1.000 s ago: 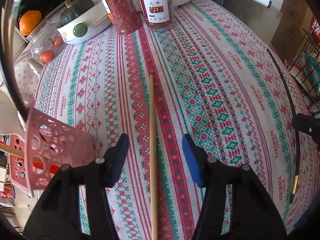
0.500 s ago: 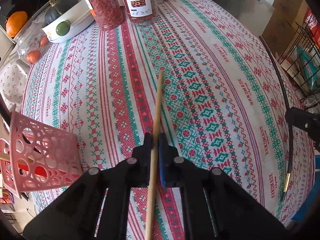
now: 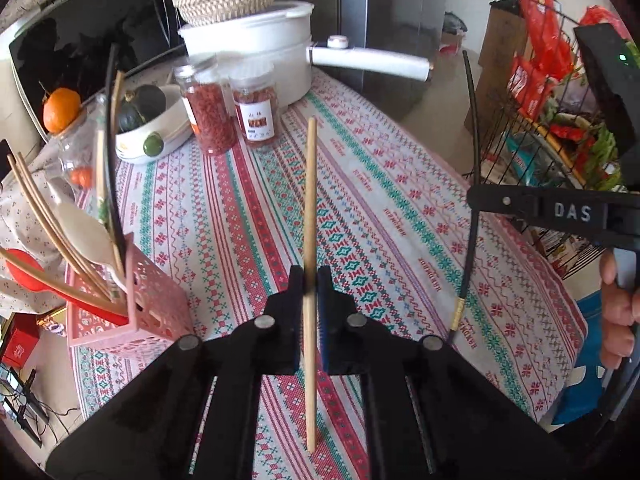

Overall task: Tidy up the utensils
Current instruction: 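Carry the wooden chopstick into the holder with the left tool while the right tool carries the black chopstick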

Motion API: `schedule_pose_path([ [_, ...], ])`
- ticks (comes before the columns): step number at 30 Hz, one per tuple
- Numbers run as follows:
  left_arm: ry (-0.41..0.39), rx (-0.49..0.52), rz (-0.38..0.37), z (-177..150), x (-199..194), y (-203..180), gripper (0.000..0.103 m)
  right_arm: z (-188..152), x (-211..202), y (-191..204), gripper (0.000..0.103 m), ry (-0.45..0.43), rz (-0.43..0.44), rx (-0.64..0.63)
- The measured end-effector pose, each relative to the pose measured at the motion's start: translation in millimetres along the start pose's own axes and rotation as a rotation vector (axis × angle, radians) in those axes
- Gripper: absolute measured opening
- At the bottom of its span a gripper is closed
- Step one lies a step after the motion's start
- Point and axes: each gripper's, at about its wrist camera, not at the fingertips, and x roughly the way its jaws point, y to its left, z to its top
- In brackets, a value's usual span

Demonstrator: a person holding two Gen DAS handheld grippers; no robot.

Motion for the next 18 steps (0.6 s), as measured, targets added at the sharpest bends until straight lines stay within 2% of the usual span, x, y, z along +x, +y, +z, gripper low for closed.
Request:
schedule_pose_path([
  [3, -0.106, 0.01, -0.005, -5, -26, 8, 0.008, -1, -16, 10, 0.005, -0.048, 0.02, -0.005],
  [11, -0.319, -0.044, -0.056, 3, -89, 41, 0.008, -1, -49, 39, 0.006, -0.17, 0.071, -0.038],
  [14, -0.421, -0.078, -0.036, 6, -113, 61, 0.008, -1, -54, 51, 0.006, -0.199, 0.082, -0.061],
  [18, -0.52, -0.105, 0.029, 6, -127, 84, 0.008, -1, -51, 67, 0.006, -0.2, 0.093, -0.086],
])
